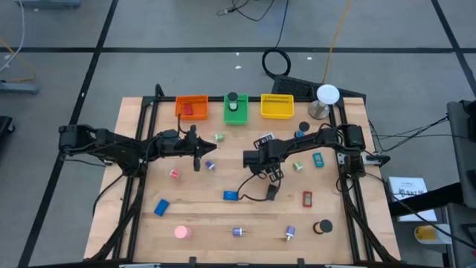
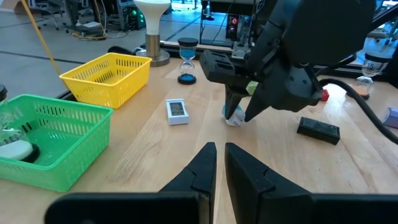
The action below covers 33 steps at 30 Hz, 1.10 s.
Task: Pick & Place Office items
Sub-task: Put the blue charger adapter into the yellow bin
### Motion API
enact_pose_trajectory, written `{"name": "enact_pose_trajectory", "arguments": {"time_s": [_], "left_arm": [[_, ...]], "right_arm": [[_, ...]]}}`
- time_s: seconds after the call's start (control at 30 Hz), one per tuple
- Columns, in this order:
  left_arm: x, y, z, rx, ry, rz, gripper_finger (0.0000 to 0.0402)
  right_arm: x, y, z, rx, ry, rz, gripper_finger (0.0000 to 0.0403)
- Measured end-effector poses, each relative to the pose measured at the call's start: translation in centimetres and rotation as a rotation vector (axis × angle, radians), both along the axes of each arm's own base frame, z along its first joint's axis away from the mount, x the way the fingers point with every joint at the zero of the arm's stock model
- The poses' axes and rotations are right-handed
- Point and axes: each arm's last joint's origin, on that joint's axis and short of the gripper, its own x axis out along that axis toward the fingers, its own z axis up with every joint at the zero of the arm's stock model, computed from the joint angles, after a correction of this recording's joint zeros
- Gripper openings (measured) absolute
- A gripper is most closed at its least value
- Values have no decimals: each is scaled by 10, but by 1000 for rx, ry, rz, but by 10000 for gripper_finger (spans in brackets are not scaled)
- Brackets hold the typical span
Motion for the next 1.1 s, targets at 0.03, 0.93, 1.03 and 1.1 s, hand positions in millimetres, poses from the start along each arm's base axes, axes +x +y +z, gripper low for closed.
{"name": "enact_pose_trajectory", "arguments": {"time_s": [0.03, 0.93, 1.03, 1.1], "left_arm": [[0, 0, 0, 0, 0, 0, 37], [0, 0, 0, 0, 0, 0, 37], [0, 0, 0, 0, 0, 1, 37], [0, 0, 0, 0, 2, 0, 37]], "right_arm": [[0, 0, 0, -7, 0, -7, 181], [-5, -10, -5, 70, -6, -121, 141], [-4, -10, -6, 70, -13, -113, 140], [-3, -10, -2, 73, -40, -113, 137]]}}
